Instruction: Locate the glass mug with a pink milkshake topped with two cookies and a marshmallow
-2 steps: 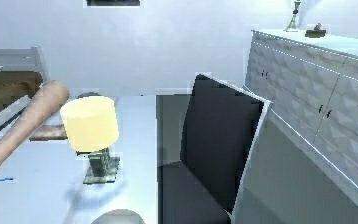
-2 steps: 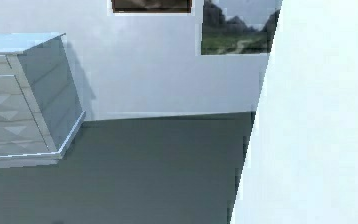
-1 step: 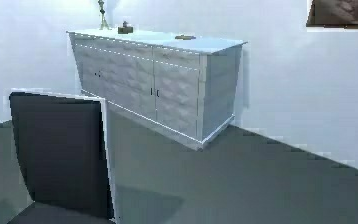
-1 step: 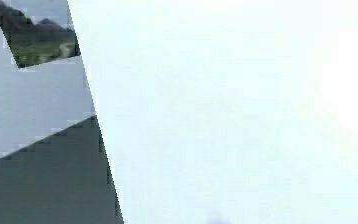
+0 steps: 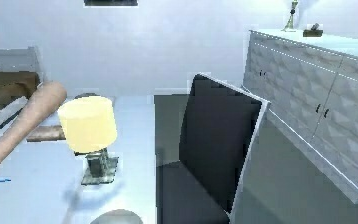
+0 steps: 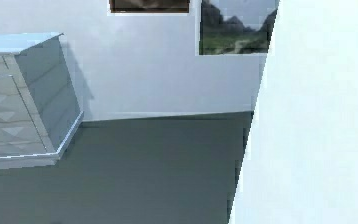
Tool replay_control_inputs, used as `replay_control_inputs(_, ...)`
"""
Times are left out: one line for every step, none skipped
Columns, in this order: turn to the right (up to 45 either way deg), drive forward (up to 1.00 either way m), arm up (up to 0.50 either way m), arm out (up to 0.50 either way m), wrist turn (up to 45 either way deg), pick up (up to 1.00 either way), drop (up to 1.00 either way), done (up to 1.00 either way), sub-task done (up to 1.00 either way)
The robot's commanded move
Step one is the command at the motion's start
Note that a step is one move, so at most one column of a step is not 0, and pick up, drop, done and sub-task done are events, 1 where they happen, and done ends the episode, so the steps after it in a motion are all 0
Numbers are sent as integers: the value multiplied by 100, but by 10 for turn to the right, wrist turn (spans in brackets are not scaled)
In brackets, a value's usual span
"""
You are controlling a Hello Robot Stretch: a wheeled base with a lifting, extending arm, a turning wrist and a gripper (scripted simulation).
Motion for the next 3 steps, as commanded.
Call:
replay_control_inputs(-450, 0, 0, 0, 0, 0, 0, 0, 0)
replay_control_inputs(-420, 0, 0, 0, 0, 0, 0, 0, 0)
replay_control_inputs(0, 100, 0, 0, 0, 0, 0, 0, 0)
